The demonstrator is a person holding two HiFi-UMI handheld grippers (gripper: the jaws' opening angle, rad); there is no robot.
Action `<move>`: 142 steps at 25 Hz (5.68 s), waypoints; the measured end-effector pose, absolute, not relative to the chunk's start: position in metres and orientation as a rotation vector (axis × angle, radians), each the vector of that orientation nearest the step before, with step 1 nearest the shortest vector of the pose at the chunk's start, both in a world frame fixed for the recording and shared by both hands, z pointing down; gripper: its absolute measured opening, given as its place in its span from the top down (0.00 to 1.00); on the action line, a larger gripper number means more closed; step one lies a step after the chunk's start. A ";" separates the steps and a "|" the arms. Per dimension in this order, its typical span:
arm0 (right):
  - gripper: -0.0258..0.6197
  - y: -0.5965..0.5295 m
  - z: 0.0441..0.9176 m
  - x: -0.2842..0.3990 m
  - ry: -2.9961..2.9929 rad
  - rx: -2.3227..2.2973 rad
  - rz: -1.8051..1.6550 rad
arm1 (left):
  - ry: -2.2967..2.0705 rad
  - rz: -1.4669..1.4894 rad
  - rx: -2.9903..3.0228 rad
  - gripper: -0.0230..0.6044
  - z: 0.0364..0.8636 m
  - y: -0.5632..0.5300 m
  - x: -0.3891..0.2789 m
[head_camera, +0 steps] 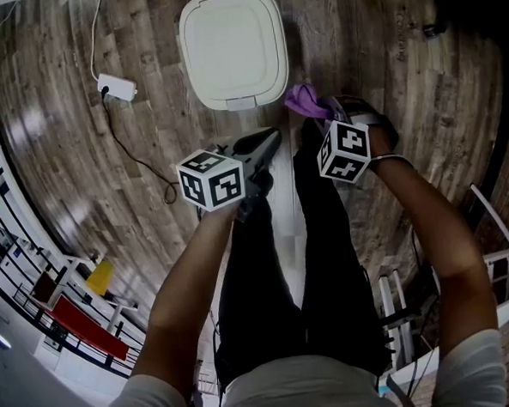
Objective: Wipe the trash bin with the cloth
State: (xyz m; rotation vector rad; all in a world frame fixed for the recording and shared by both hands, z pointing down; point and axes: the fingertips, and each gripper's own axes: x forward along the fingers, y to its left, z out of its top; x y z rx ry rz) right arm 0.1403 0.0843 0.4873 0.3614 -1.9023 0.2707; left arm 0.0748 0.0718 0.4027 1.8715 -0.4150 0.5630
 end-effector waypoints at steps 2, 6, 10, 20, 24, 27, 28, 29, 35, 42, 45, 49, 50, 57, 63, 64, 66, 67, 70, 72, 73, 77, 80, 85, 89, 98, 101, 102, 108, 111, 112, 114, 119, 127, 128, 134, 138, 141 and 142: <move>0.84 0.086 0.485 0.143 -1.892 0.415 0.319 | -0.405 0.570 1.876 0.96 0.401 0.072 0.070; 0.84 0.089 0.488 0.147 -1.852 0.526 0.419 | -0.402 0.571 1.887 0.96 0.401 0.067 0.054; 0.84 0.087 0.488 0.143 -1.820 0.628 0.489 | -0.411 0.572 1.888 0.96 0.404 0.064 0.031; 0.84 0.062 0.481 0.138 -1.703 0.906 0.680 | -0.429 0.555 1.886 0.96 0.399 0.051 -0.020; 0.84 0.067 0.483 0.107 -1.714 0.898 0.692 | -0.437 0.540 1.887 0.96 0.402 0.051 -0.037; 0.84 0.072 0.484 0.081 -1.728 0.863 0.685 | -0.439 0.529 1.883 0.96 0.401 0.053 -0.050; 0.84 0.073 0.484 0.073 -1.731 0.851 0.683 | -0.440 0.524 1.881 0.96 0.400 0.053 -0.054; 0.84 0.073 0.484 0.067 -1.733 0.839 0.678 | -0.442 0.519 1.881 0.96 0.399 0.053 -0.058; 0.84 0.072 0.486 0.037 -1.734 0.772 0.642 | -0.462 0.487 1.871 0.96 0.399 0.051 -0.079; 0.84 0.071 0.491 0.017 -1.712 0.757 0.631 | -0.471 0.456 1.854 0.96 0.402 0.054 -0.093; 0.84 0.069 0.492 0.003 -1.715 0.750 0.625 | -0.479 0.444 1.852 0.96 0.402 0.052 -0.100; 0.84 0.066 0.490 -0.018 -1.727 0.742 0.610 | -0.493 0.430 1.850 0.96 0.402 0.050 -0.111; 0.84 0.064 0.489 -0.024 -1.731 0.739 0.607 | -0.499 0.425 1.848 0.96 0.402 0.050 -0.114; 0.84 0.045 0.489 -0.069 -1.751 0.726 0.595 | -0.541 0.381 1.830 0.96 0.403 0.049 -0.140; 0.84 0.017 0.464 -0.144 -1.908 0.596 0.588 | -0.595 0.337 1.806 0.96 0.403 0.046 -0.168; 0.84 0.014 0.457 -0.156 -1.934 0.550 0.577 | -0.604 0.328 1.805 0.96 0.402 0.044 -0.173; 0.84 0.007 0.445 -0.170 -1.959 0.470 0.540 | -0.622 0.311 1.805 0.96 0.397 0.041 -0.183; 0.84 0.002 0.440 -0.173 -1.961 0.439 0.517 | -0.632 0.302 1.806 0.96 0.395 0.039 -0.188; 0.84 -0.023 0.428 -0.175 -1.944 0.341 0.436 | -0.668 0.276 1.809 0.96 0.391 0.029 -0.201; 0.84 -0.041 0.425 -0.170 -1.917 0.245 0.371 | -0.702 0.255 1.808 0.96 0.392 0.023 -0.205; 0.84 -0.052 0.424 -0.163 -1.892 0.190 0.333 | -0.720 0.241 1.807 0.96 0.392 0.019 -0.204; 0.84 -0.111 0.425 -0.114 -1.708 0.075 0.197 | -0.775 0.169 1.800 0.96 0.390 0.004 -0.189; 0.84 -0.164 0.425 -0.084 -1.602 0.080 0.163 | -0.807 0.115 1.775 0.96 0.393 -0.009 -0.173; 0.84 -0.221 0.439 -0.056 -1.514 0.057 0.219 | -0.819 0.040 1.776 0.96 0.388 -0.031 -0.142; 0.84 -0.256 0.445 -0.040 -1.428 0.067 0.275 | -0.823 0.006 1.791 0.96 0.384 -0.050 -0.133; 0.84 -0.291 0.457 0.002 -1.190 0.011 0.136 | -0.804 0.030 1.830 0.96 0.390 -0.058 -0.132; 0.84 -0.291 0.468 0.008 -1.135 -0.007 0.111 | -0.782 0.065 1.843 0.96 0.395 -0.049 -0.131; 0.84 -0.287 0.472 0.007 -1.134 -0.013 0.128 | -0.776 0.068 1.840 0.96 0.397 -0.047 -0.130; 0.84 -0.265 0.484 -0.008 -1.148 -0.033 0.224 | -0.760 0.067 1.816 0.96 0.404 -0.033 -0.133; 0.84 -0.256 0.485 -0.014 -1.147 -0.045 0.261 | -0.754 0.078 1.822 0.96 0.404 -0.029 -0.135; 0.84 -0.253 0.485 -0.017 -1.148 -0.051 0.266 | -0.752 0.083 1.825 0.96 0.404 -0.027 -0.137; 0.84 -0.245 0.485 -0.024 -1.153 -0.065 0.272 | -0.753 0.085 1.825 0.96 0.405 -0.025 -0.139; 0.84 -0.224 0.487 -0.040 -1.166 -0.104 0.276 | -0.748 0.086 1.819 0.96 0.407 -0.015 -0.144; 0.84 -0.187 0.487 -0.063 -1.201 -0.142 0.304 | -0.746 0.099 1.808 0.96 0.411 0.006 -0.153; 0.84 -0.182 0.488 -0.064 -1.201 -0.151 0.302 | -0.744 0.099 1.808 0.96 0.410 0.008 -0.154; 0.84 -0.154 0.489 -0.074 -1.196 -0.185 0.312 | -0.739 0.094 1.798 0.96 0.408 0.020 -0.162; 0.84 -0.136 0.489 -0.078 -1.192 -0.192 0.341 | -0.746 0.085 1.780 0.96 0.411 0.028 -0.169; 0.84 -0.122 0.490 -0.081 -1.197 -0.194 0.354 | -0.750 0.074 1.766 0.96 0.411 0.034 -0.174; 0.84 -0.116 0.490 -0.083 -1.203 -0.195 0.359 | -0.752 0.070 1.764 0.96 0.411 0.036 -0.176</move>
